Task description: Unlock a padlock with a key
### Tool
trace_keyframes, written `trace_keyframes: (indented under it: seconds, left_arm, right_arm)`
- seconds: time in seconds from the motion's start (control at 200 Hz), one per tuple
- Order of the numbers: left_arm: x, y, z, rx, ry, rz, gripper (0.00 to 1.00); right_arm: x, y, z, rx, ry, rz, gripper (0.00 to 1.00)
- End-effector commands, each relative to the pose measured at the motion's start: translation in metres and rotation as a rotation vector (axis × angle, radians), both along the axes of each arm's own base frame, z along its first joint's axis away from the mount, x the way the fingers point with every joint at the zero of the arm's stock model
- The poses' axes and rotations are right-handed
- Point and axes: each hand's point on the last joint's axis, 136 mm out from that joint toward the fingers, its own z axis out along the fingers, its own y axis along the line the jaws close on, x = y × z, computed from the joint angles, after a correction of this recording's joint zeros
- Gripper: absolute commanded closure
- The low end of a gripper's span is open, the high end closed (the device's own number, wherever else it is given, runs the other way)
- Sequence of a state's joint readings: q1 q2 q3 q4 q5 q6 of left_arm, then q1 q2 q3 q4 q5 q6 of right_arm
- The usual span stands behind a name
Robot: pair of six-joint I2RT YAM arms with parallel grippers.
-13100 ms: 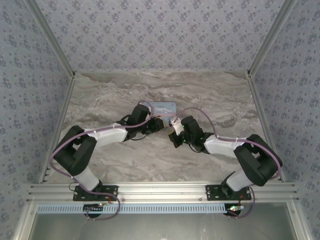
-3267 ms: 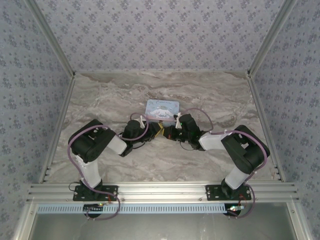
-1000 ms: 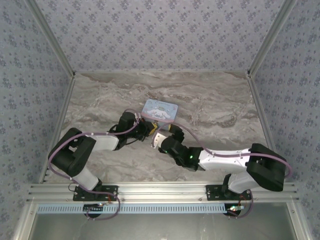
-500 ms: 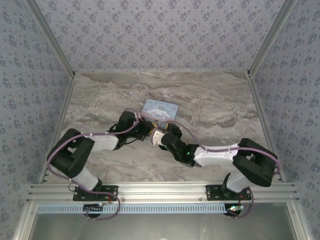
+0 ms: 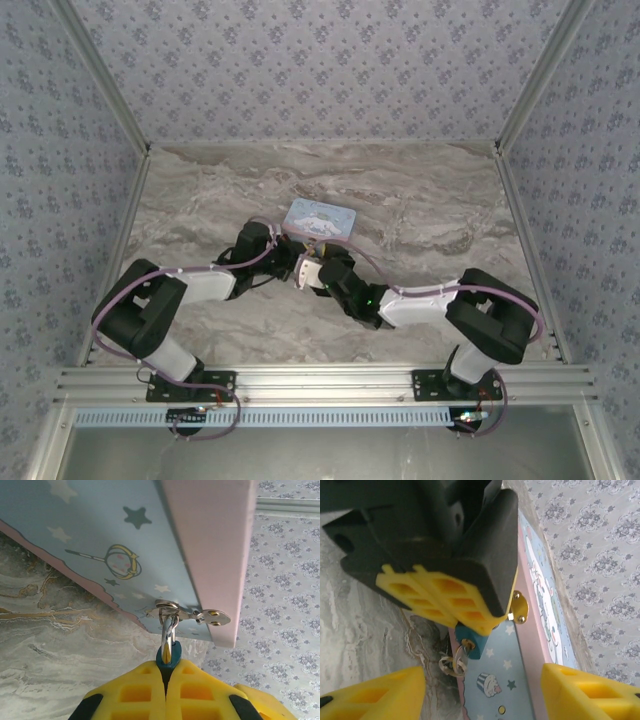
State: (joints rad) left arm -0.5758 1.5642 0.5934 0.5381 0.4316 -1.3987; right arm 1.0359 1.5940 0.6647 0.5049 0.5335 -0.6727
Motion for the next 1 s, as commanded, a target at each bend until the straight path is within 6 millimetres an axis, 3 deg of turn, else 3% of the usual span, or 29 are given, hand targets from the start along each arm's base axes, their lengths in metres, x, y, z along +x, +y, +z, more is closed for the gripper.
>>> trace_keyframes:
  seconds: [0.0, 0.62, 0.999]
  left_arm:
    - [0.007, -0.006, 0.028, -0.054, -0.053, -0.011, 1.00]
    - [0.007, -0.005, 0.027, -0.056, -0.050, -0.006, 1.00]
    - [0.006, -0.005, 0.028, -0.064, -0.044, -0.008, 1.00]
  right_arm:
    - [0.007, 0.012, 0.009, 0.035, -0.019, 0.015, 0.40]
    - [0.015, 0.008, 0.005, 0.053, -0.018, -0.049, 0.78]
    - [0.022, 0.005, 0.012, 0.103, -0.028, -0.094, 0.89]
